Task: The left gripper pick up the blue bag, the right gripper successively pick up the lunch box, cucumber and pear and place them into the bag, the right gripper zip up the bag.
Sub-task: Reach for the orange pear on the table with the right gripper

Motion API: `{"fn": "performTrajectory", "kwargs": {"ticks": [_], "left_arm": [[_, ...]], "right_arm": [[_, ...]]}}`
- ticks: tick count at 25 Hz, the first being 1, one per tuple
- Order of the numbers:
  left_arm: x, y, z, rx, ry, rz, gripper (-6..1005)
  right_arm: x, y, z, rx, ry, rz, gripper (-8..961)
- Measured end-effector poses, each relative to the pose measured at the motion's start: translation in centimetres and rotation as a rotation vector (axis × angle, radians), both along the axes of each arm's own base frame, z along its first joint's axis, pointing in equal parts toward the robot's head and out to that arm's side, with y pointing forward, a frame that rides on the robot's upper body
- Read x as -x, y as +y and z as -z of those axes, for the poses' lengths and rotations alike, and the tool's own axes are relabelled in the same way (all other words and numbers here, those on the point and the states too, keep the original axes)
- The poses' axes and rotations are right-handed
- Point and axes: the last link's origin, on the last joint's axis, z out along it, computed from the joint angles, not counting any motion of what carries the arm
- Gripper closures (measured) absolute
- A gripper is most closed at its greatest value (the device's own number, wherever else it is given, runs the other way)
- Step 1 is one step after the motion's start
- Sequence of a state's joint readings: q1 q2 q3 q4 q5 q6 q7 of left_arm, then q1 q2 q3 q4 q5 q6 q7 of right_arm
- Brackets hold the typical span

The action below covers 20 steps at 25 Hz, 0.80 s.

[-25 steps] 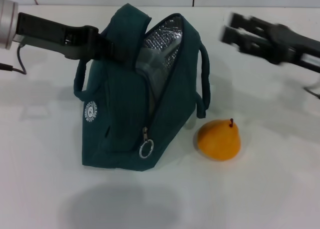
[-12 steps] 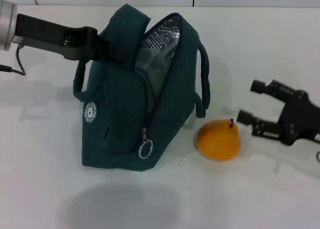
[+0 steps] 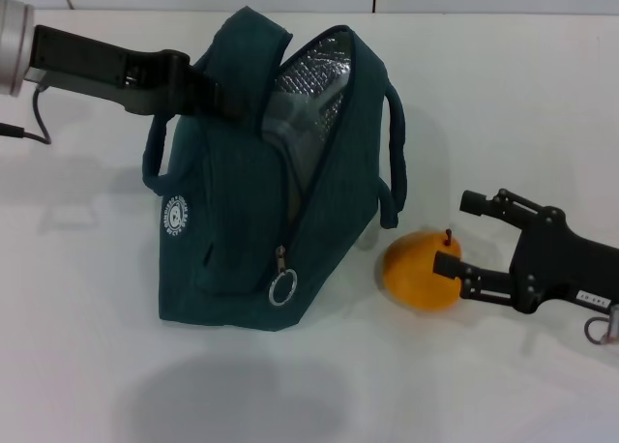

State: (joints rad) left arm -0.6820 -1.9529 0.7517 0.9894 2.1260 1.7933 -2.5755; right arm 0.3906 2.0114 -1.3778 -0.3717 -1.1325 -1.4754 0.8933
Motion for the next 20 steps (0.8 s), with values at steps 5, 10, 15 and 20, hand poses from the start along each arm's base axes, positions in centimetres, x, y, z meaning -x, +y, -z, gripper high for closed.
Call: {"fn": "performTrajectory", "kwargs": {"ticks": [5,10,15,20], "left_arm": [[0.02,0.00,-0.02,0.000,0.000,0.000,949],[0.09,-0.01,-0.04,0.000,0.004,-0.002,949],[0.15,-0.04,-0.03,0.001,0.005,-0.003,949],[0.14,-0.04,-0.03,0.001,0.005,-0.003,948]], "right_arm": [[-0.28,-0.03,0.54,-0.016,-0.044,-0.018,109],[-0.28,0.31,0.62,-0.035,-0.055,-0.015,113],[-0.08,0.47,0.63,-0.034,-0.057,-0.024,210],[-0.13,0.34,0.77,-0.027,-0.062,-0.026,392]]}}
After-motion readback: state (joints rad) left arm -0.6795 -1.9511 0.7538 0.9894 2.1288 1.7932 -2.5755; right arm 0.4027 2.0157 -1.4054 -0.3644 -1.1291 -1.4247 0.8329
